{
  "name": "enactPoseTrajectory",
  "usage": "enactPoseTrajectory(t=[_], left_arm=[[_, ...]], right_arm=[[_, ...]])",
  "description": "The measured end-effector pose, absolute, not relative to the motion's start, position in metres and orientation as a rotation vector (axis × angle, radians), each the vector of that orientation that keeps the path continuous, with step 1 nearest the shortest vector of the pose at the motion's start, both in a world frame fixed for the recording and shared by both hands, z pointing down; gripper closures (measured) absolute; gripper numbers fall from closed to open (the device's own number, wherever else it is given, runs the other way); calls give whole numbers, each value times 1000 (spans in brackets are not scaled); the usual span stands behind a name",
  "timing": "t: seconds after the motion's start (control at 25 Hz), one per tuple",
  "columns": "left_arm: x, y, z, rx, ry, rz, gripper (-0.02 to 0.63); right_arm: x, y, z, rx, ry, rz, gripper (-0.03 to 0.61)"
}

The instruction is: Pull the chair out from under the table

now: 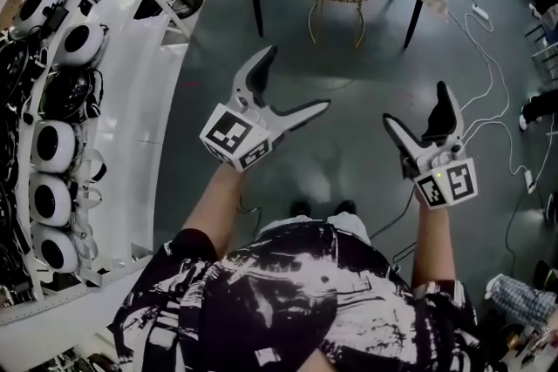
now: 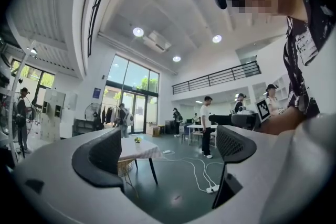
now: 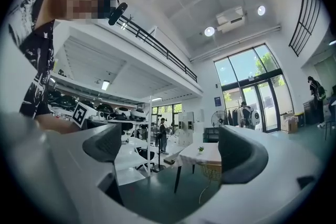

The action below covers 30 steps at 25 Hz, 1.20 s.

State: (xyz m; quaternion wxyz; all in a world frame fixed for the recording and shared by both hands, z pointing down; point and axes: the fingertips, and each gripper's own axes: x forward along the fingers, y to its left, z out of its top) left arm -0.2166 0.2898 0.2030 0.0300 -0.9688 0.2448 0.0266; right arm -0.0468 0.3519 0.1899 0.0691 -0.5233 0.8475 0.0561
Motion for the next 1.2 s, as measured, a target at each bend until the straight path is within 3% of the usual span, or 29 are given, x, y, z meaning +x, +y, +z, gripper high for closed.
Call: enactPoseTrajectory(t=[1.2], left_arm=[[-49, 97, 204, -2976, 832, 41, 69]], right_arm=[[109, 139, 202, -1461, 2633, 159, 25]])
